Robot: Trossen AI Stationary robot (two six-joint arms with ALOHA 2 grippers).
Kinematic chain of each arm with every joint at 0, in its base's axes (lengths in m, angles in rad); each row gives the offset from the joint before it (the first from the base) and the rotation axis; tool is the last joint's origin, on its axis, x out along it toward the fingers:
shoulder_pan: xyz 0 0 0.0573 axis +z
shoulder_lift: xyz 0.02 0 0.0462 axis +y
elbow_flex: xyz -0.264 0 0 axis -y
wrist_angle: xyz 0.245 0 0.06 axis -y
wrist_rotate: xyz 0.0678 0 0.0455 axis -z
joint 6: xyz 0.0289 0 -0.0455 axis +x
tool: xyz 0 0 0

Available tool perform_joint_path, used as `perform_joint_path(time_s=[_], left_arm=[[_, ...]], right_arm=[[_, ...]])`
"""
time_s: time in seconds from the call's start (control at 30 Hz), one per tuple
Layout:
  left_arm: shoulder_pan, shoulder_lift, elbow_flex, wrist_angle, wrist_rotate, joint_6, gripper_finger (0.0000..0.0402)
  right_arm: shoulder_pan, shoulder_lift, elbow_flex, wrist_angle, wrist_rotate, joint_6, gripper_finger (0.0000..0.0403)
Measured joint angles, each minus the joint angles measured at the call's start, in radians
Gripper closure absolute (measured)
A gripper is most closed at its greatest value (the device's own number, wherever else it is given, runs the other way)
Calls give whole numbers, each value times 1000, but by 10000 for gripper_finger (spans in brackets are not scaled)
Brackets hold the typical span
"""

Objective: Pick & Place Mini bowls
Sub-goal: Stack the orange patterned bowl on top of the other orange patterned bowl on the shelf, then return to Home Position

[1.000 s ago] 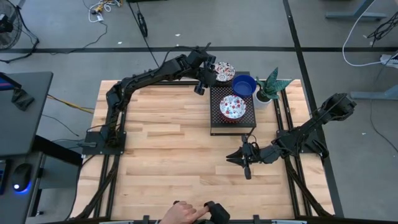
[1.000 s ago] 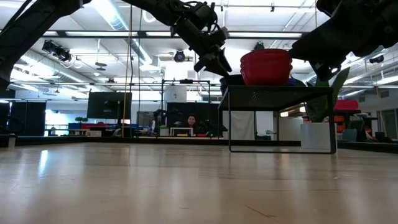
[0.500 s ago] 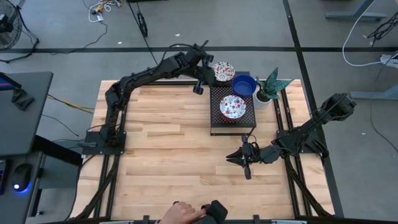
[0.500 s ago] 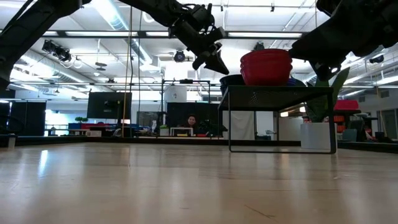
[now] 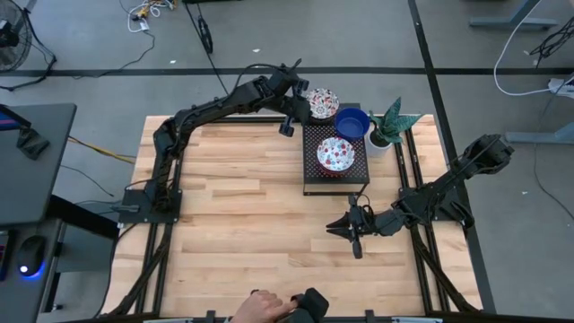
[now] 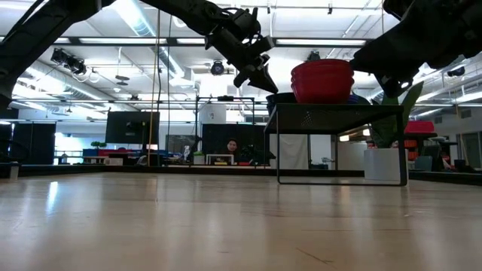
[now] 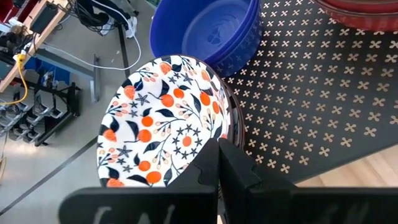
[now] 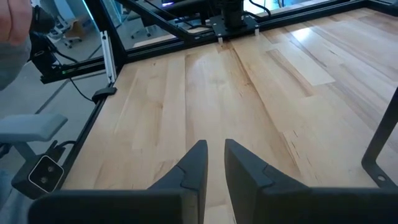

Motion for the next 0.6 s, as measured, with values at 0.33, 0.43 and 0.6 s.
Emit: perform_joint_path(time_s=[0.33, 0.43, 0.6], left_arm=[[0, -27, -1, -20, 0, -73, 398], [-3, -73, -1, -50, 1, -113, 398], [1, -147, -1, -179, 20, -188, 399]], right_arm=[[0, 0, 0, -10, 0, -5, 344], [0, 0, 0, -16, 0, -14, 344], [0, 0, 0, -21, 1, -31, 344]])
